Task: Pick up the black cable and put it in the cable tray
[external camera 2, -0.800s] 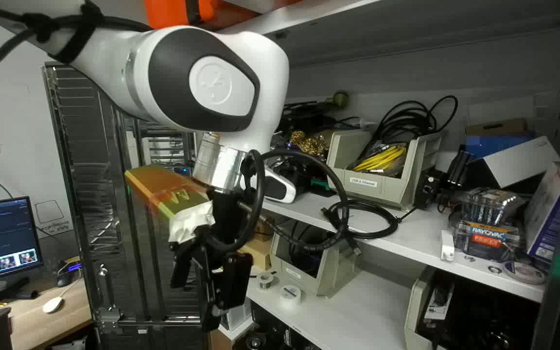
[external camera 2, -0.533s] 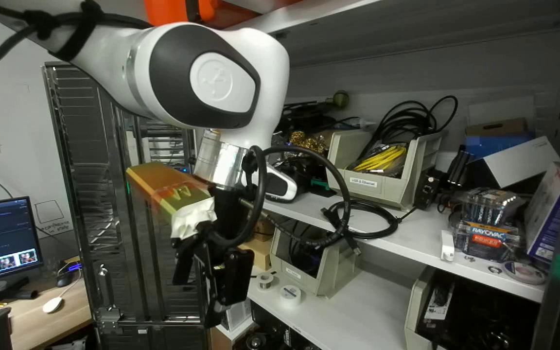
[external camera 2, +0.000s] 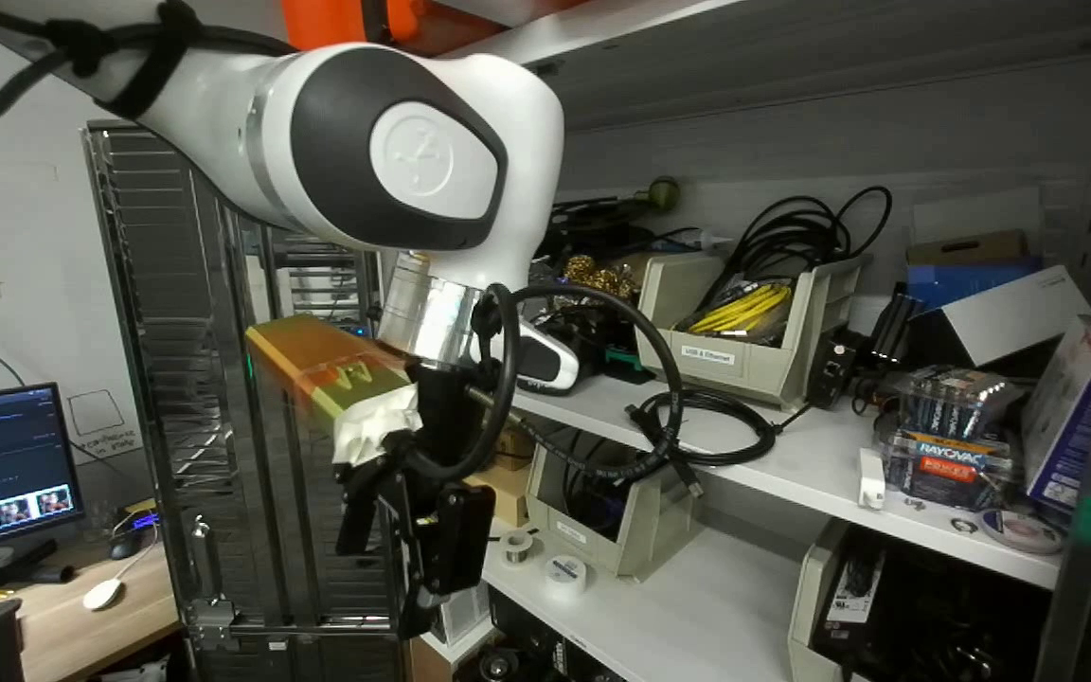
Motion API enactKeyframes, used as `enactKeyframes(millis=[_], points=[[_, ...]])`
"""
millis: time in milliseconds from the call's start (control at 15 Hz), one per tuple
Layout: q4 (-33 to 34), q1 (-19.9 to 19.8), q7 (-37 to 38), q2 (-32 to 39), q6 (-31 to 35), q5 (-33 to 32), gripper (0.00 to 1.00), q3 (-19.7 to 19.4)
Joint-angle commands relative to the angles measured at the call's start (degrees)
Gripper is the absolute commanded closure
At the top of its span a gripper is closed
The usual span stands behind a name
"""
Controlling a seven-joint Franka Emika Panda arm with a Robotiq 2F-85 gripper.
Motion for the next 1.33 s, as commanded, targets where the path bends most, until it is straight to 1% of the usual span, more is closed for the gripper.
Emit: enactKeyframes(millis=[0,267,400,667,800,1067,1267], points=[[0.1,-0.4,-0.1,0.0,-0.1,0.1,0.0,0.4],[2.7,-0.7,0.6,3.0,2.8,0.0,0.0,0.3],[5.3,-0.5,-1.4,5.2,3.9,-1.7,0.0,0.4],[14.2,-0.3,-9.6,11.7,5.1,-7.0,0.0,0.1],[20.0,-0.3,-15.9,15.7,5.2,-8.6,0.0,-0.1],[31.4,-0.7,-27.6,23.3,5.9,-9.4,0.0,0.2],[37.7,-1.3,-36.3,27.9,7.6,-9.1,0.0,0.9]])
